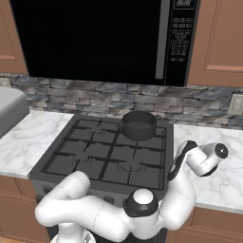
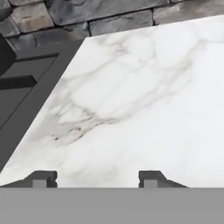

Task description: Turn on the burner for the pot on the stove. Wait thirty seconds for the pot to heat up. Then add the lemon wedge to the pot.

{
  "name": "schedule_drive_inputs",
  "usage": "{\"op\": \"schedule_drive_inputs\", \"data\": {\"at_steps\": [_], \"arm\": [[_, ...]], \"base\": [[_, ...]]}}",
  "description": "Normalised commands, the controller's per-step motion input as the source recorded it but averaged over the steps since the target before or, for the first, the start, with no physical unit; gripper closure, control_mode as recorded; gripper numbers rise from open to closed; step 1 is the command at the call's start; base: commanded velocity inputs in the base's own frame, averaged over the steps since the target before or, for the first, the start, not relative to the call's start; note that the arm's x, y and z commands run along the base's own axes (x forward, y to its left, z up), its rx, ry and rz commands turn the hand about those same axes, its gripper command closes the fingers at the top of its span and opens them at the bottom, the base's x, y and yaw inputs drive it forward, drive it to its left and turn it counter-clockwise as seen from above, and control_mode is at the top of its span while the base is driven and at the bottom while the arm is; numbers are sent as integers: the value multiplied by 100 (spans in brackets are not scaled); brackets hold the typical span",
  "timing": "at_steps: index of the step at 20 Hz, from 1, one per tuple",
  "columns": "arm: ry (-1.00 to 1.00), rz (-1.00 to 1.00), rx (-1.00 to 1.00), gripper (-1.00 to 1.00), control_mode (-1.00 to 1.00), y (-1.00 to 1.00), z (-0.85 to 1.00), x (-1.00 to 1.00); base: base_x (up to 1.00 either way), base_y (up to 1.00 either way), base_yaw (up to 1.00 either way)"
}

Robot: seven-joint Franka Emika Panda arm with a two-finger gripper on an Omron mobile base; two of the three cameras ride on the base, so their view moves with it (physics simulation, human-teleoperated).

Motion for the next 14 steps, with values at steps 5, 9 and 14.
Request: {"op": "schedule_drive_inputs", "data": {"at_steps": [5,9,14], "arm": [[13,0,0,-100,-100,33,-33,-7],[15,-2,0,-100,-100,13,-27,-31],[17,-5,0,-100,-100,7,-34,-43]], "base": [[0,0,0],[0,0,0],[0,0,0]]}}
